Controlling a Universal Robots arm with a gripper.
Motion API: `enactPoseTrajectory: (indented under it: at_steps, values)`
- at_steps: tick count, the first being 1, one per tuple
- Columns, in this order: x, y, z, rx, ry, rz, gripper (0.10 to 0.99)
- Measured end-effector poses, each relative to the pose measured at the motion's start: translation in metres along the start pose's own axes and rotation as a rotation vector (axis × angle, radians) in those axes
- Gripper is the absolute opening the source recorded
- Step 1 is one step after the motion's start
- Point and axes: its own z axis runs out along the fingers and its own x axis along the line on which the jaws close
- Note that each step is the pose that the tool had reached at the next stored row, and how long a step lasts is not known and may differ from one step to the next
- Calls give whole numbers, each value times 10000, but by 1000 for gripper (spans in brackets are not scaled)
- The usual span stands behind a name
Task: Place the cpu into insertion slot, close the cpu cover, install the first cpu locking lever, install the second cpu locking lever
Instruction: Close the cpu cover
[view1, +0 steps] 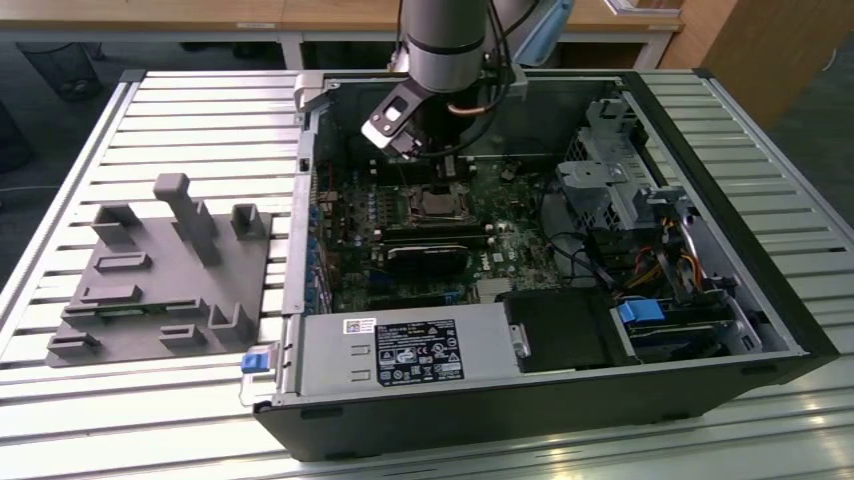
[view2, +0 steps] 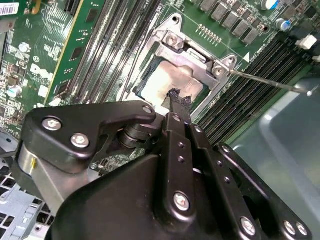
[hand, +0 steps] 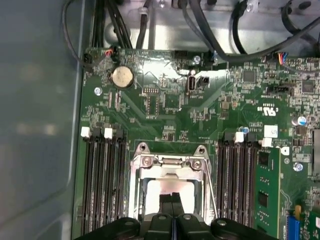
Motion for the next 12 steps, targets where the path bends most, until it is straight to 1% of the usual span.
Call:
enactPoseTrajectory:
  at_steps: [5,12]
  values:
    - [1,-48,38,3,0,-6,106]
    - [2,-149,93,3,1,-15,106]
